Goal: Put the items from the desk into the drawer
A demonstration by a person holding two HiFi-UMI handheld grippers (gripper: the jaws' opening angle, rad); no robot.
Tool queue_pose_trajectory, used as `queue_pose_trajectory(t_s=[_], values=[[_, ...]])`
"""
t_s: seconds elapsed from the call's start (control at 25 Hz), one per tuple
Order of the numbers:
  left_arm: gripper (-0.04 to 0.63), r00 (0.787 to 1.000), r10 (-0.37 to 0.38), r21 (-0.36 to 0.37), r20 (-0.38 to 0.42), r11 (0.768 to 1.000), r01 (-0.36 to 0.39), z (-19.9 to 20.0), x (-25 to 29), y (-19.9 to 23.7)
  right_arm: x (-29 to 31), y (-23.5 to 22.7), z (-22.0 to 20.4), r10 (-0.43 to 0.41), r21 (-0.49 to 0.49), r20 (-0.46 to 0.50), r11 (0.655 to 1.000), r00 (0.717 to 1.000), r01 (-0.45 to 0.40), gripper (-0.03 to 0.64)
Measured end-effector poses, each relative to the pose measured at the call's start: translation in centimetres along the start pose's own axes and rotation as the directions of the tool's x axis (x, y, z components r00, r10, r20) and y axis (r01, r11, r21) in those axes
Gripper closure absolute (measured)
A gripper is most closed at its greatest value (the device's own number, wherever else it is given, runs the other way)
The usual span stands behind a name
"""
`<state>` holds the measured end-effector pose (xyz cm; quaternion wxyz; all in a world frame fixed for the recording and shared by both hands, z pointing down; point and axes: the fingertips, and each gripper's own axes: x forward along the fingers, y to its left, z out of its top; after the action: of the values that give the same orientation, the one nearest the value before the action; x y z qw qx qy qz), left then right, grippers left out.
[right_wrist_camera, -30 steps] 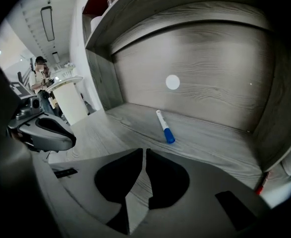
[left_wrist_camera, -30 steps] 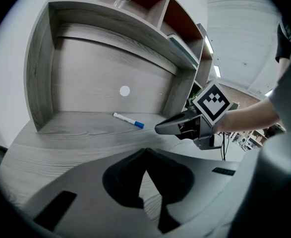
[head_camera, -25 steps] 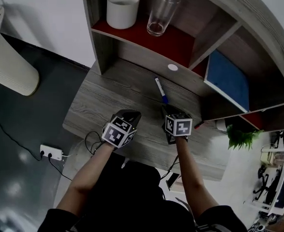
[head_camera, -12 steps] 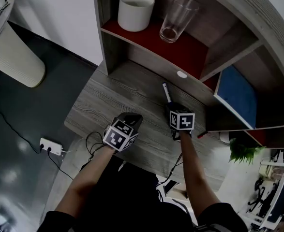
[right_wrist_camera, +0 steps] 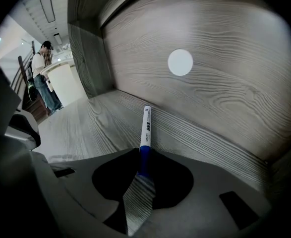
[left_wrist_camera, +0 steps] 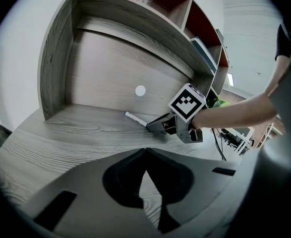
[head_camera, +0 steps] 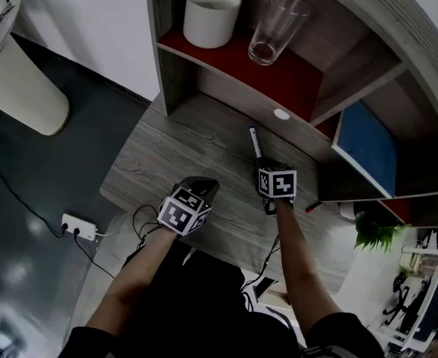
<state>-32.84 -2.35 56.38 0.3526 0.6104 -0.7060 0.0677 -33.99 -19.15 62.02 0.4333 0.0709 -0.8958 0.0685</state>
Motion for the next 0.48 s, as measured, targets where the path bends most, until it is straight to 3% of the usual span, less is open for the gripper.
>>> queue_pose_trajectory(t_s=[0.48], values=[[0.572, 0.999, -0.045, 0.032, 0.003, 0.998, 0.045, -0.3, -0.8, -1.1, -1.7, 0.4, 0.1, -0.065, 0.050, 0.045, 0.997, 0.997, 0.063, 0.555]])
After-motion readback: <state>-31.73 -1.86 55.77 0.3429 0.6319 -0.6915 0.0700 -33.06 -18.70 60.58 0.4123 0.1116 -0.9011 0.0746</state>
